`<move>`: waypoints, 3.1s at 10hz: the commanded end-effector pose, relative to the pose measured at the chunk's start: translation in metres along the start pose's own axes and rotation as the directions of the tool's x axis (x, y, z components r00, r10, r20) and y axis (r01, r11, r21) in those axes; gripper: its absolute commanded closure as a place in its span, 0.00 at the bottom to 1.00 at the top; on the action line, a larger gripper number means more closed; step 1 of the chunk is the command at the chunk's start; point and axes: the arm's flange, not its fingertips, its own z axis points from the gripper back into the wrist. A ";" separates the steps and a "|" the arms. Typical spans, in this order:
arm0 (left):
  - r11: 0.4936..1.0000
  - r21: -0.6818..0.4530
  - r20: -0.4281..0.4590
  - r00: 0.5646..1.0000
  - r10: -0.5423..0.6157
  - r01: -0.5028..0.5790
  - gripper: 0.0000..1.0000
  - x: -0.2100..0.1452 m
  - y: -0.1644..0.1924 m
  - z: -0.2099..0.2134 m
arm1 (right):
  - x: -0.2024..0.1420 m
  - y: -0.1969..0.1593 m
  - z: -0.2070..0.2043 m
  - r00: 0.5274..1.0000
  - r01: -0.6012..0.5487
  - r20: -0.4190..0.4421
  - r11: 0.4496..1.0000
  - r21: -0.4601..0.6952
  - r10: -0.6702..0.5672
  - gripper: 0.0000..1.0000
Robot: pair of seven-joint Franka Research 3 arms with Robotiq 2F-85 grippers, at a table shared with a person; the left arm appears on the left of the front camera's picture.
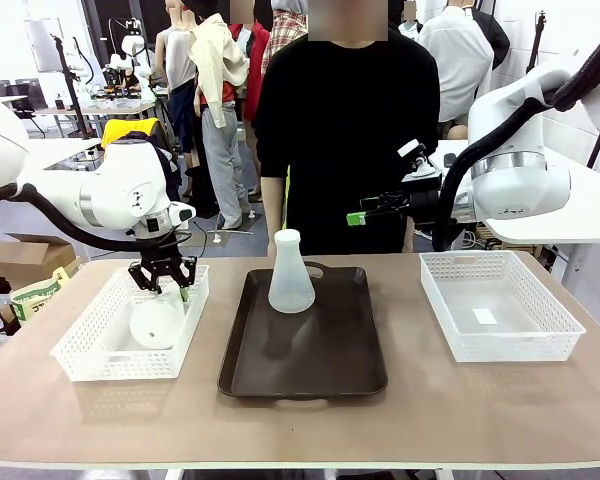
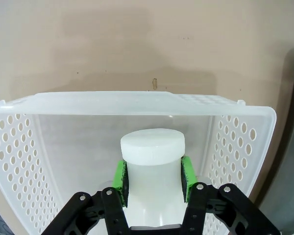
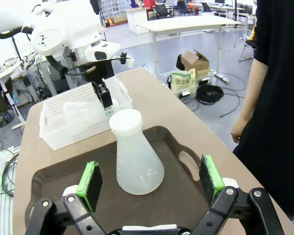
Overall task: Prepare the laboratory tools.
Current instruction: Pick up the Big flask that the person points to, then place the picked Big flask upright in the Handle tray as directed by the person.
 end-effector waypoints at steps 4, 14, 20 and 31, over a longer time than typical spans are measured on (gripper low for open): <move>1.000 0.002 0.013 1.000 -0.010 0.010 1.00 0.000 -0.002 0.000 | 0.001 -0.001 0.000 1.000 0.006 -0.010 1.000 0.006 -0.006 0.00; 1.000 0.002 0.013 1.000 -0.010 0.010 1.00 0.000 -0.002 0.000 | 0.001 -0.001 0.000 1.000 0.006 -0.010 1.000 0.006 -0.006 0.00; 1.000 0.003 -0.003 1.000 -0.003 0.003 1.00 0.000 0.002 -0.001 | 0.001 -0.001 0.000 1.000 0.006 -0.010 1.000 0.006 -0.006 0.00; 0.998 -0.023 -0.037 0.997 -0.062 0.061 1.00 -0.008 0.031 0.071 | 0.001 -0.001 0.000 1.000 0.006 -0.010 1.000 0.006 -0.006 0.00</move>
